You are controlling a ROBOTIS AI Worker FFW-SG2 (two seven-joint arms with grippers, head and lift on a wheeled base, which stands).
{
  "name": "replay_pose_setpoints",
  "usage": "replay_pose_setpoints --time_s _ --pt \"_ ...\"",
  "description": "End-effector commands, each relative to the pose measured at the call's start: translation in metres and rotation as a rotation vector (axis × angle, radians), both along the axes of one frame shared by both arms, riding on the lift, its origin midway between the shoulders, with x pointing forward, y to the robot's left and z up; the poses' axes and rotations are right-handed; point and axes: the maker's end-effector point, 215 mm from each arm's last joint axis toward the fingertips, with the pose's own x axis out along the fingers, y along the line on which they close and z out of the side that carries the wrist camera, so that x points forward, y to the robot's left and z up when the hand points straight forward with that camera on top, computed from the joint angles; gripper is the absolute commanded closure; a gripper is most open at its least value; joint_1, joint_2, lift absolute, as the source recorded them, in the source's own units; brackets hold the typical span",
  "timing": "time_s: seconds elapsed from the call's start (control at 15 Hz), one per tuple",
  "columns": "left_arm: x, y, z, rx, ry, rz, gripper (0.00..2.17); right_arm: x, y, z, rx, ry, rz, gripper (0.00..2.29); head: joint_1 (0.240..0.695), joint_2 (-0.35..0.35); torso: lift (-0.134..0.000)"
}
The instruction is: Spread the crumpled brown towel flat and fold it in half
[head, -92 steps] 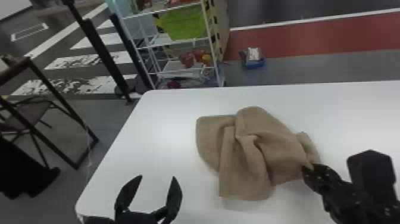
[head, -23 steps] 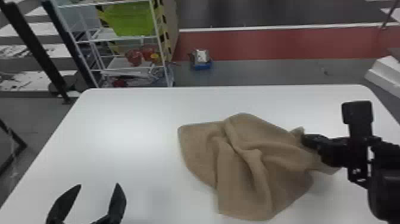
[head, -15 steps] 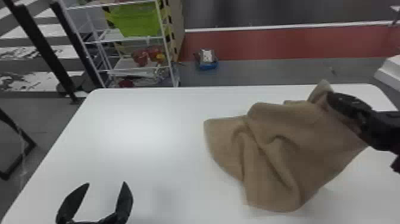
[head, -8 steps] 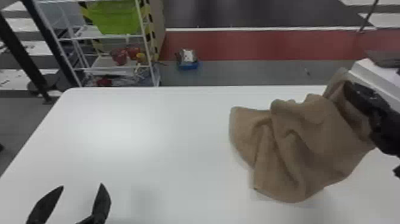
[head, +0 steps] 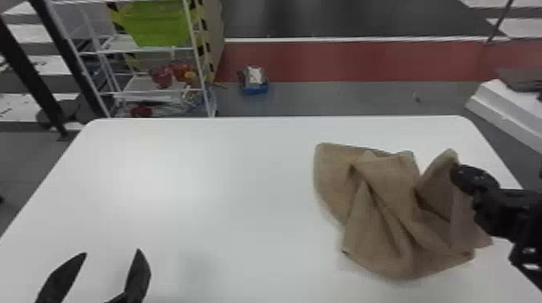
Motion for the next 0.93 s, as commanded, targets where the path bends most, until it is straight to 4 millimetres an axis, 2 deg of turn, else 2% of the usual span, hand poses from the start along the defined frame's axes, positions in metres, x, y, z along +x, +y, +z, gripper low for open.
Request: replay_pose_setpoints --time_s 0.0,0.07,0.13,0.2,0.27,0.47,0.6,0.73,0.87 --pt "-0.001 -0.004 0.0 -0.003 0.002 -0.011 0.08 -0.016 -0.024 -0.033 -0.004 0.11 -0.082 1.18 0.695 0.007 -0.134" --pt "-0.001 -0.01 0.001 0.003 0.0 -0.037 0.08 -0.025 -0.037 -0.044 -0.018 0.151 -0.131 0.91 0.695 -0.01 -0.134" --pt "0.0 -0.019 0.003 0.003 -0.007 -0.068 0.08 -0.032 -0.048 -0.051 -0.031 0.175 -0.174 0.27 0.695 -0.029 -0.134" --pt "0.0 -0.026 0.006 0.003 -0.017 -0.102 0.06 -0.036 -0.054 -0.055 -0.028 0.193 -0.186 0.02 0.695 -0.052 -0.134" --pt "0.0 -0.038 0.007 -0.003 -0.02 -0.149 0.05 -0.038 -0.058 -0.056 -0.022 0.196 -0.195 0.01 0.695 -0.096 -0.134" --pt "-0.001 -0.077 0.045 0.018 -0.127 -0.259 0.05 -0.042 -0.072 -0.058 0.015 0.192 -0.221 0.02 0.695 -0.154 -0.134" --pt "0.002 -0.091 0.059 0.012 -0.153 -0.281 0.05 -0.044 -0.077 -0.052 0.05 0.164 -0.217 0.04 0.695 -0.19 -0.134" --pt "0.002 -0.092 0.06 0.013 -0.156 -0.284 0.05 -0.046 -0.058 -0.04 0.094 0.131 -0.123 0.06 0.695 -0.229 -0.134" --pt "0.001 -0.092 0.057 0.018 -0.145 -0.285 0.05 -0.044 -0.027 -0.03 0.111 0.116 -0.03 0.09 0.695 -0.22 -0.134"
